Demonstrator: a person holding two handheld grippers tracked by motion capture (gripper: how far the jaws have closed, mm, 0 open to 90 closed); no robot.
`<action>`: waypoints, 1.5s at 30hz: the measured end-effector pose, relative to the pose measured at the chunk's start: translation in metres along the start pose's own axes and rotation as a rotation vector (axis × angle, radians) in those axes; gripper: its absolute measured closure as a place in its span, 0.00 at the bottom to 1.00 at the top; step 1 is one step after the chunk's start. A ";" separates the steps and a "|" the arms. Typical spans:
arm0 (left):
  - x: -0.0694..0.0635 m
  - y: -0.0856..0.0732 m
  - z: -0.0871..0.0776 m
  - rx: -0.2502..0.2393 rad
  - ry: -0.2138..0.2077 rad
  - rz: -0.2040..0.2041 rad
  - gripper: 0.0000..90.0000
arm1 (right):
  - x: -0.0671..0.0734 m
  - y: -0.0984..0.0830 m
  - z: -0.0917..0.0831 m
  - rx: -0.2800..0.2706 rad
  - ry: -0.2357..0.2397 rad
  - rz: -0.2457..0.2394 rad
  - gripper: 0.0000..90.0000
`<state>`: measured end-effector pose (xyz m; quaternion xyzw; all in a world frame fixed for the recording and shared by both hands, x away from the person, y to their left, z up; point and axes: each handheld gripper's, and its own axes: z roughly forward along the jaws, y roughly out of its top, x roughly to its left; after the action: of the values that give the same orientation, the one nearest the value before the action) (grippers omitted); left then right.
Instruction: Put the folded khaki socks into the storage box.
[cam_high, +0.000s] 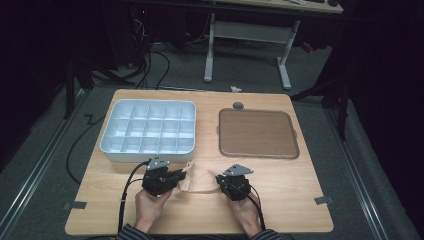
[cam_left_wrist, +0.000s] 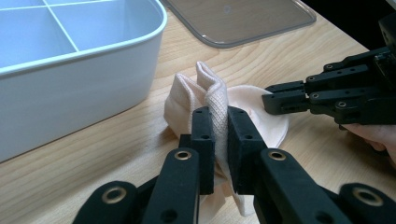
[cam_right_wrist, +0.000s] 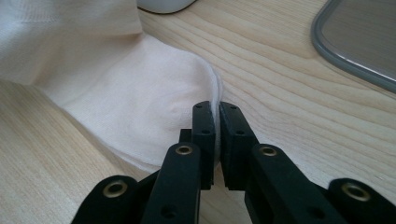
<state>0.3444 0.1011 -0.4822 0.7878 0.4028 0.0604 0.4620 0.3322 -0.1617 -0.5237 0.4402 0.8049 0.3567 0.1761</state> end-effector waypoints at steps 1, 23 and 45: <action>-0.001 0.000 0.000 0.002 -0.003 0.005 0.92 | 0.001 0.000 0.001 0.001 0.001 -0.003 0.95; -0.017 0.015 0.022 0.048 -0.037 0.066 0.91 | 0.001 -0.003 0.008 -0.023 0.041 0.005 0.95; -0.025 0.011 0.050 0.109 -0.028 0.092 0.90 | 0.001 -0.004 0.008 -0.030 0.039 0.003 0.95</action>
<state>0.3573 0.0478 -0.4951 0.8304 0.3622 0.0485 0.4206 0.3344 -0.1588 -0.5318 0.4318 0.8022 0.3774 0.1664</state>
